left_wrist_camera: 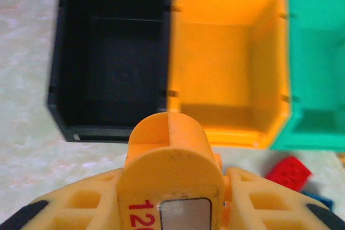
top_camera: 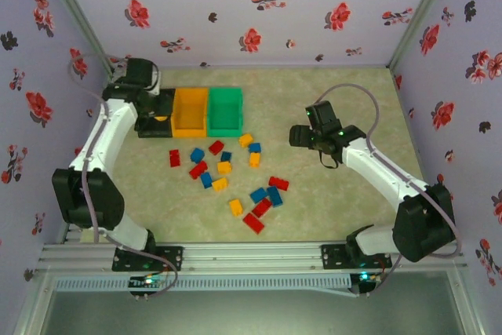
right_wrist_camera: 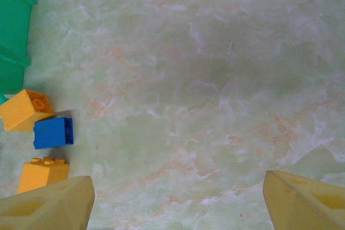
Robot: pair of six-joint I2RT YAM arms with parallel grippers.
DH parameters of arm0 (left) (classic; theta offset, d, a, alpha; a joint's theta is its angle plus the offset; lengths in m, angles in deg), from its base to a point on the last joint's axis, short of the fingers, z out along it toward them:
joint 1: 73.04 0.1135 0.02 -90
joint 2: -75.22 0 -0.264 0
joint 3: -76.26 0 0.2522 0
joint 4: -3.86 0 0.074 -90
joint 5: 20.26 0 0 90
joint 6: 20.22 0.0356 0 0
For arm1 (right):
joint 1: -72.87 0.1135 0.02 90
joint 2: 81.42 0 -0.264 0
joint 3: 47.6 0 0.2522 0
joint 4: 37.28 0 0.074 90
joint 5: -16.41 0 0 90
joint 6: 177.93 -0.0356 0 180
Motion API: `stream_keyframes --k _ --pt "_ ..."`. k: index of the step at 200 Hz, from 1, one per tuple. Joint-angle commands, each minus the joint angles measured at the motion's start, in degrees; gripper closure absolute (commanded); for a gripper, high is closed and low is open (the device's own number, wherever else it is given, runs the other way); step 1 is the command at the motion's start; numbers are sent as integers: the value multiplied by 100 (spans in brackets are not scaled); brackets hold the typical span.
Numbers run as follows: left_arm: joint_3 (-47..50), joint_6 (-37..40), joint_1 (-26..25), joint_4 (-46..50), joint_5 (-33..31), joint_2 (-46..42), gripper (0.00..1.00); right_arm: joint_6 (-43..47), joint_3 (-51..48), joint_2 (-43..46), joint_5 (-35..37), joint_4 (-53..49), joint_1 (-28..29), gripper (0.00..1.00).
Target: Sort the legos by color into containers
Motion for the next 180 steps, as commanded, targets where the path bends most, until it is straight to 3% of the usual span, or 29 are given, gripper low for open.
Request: stream_keyframes --k 1,27,89,113,122,129,180 --pt "-208 124 395 -375 234 348 77 59 3 -63 -81 122 113 18" --pt "-270 101 751 -857 583 823 78 50 29 -153 -114 166 228 18" --pt "-869 28 859 -1213 696 1839 73 43 192 -476 -198 180 488 19" --pt "-899 -31 857 -1332 725 1880 53 40 190 -457 -193 177 627 18" --pt "-875 -39 857 -1371 735 1818 37 46 156 -423 -196 214 688 17" --pt "-839 -35 857 -1391 821 1737 30 41 136 -387 -195 234 728 17" --pt "-108 -81 836 -1537 1057 752 23 -33 99 -409 -31 367 945 16"
